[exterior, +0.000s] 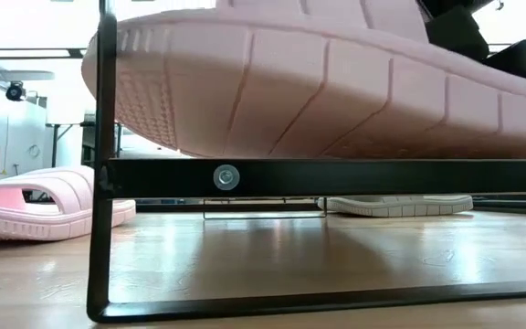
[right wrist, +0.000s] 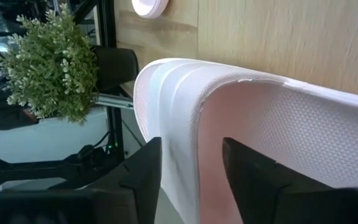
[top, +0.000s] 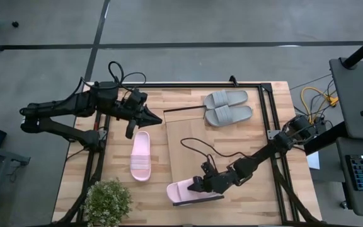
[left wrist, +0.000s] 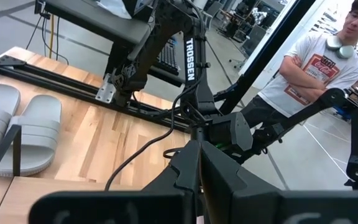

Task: Pick and place slides into the shelf
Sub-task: Put the pink slide on the shelf

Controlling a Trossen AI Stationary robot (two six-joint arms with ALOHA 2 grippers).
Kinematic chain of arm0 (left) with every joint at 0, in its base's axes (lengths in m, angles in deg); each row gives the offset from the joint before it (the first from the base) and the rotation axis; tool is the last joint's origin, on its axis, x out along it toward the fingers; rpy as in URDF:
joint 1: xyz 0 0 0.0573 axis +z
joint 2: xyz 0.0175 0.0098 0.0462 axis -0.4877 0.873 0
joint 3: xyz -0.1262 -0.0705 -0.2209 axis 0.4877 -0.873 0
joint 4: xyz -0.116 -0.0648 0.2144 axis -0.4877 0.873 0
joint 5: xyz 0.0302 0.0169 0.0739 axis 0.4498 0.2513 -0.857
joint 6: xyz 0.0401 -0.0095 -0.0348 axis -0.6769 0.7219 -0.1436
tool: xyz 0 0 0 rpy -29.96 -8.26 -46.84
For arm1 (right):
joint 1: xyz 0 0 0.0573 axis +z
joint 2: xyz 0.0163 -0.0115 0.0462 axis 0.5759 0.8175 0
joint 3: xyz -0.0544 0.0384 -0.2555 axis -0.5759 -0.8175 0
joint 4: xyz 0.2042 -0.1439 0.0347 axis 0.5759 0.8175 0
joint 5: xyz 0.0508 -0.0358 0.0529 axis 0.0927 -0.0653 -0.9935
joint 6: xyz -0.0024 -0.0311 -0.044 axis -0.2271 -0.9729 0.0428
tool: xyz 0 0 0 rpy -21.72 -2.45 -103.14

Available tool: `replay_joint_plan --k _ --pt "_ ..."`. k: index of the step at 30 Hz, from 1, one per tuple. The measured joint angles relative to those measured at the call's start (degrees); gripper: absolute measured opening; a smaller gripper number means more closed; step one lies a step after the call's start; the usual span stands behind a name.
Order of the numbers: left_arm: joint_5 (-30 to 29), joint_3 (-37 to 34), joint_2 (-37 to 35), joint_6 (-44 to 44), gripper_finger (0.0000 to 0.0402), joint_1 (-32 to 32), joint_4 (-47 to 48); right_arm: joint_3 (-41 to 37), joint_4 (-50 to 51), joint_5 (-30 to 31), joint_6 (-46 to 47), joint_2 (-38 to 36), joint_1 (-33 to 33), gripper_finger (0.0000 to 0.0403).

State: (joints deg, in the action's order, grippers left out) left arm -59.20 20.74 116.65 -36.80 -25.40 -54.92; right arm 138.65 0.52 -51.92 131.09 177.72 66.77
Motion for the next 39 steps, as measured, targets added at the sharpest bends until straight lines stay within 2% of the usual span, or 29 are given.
replay_joint_plan --k 21,30,39 --pt "0.15 -0.07 0.00 0.19 0.0000 -0.01 0.10 0.11 16.92 -0.83 -2.08 -8.99 -0.36 0.0166" --pt "0.20 -0.21 0.02 -1.29 0.0000 0.00 3.85 0.09 22.72 0.05 -3.56 -11.67 -1.34 0.0166" --pt "0.17 -0.32 0.02 -2.42 0.0000 -0.01 10.57 0.11 22.38 0.60 -9.84 -13.05 -4.61 0.0166"
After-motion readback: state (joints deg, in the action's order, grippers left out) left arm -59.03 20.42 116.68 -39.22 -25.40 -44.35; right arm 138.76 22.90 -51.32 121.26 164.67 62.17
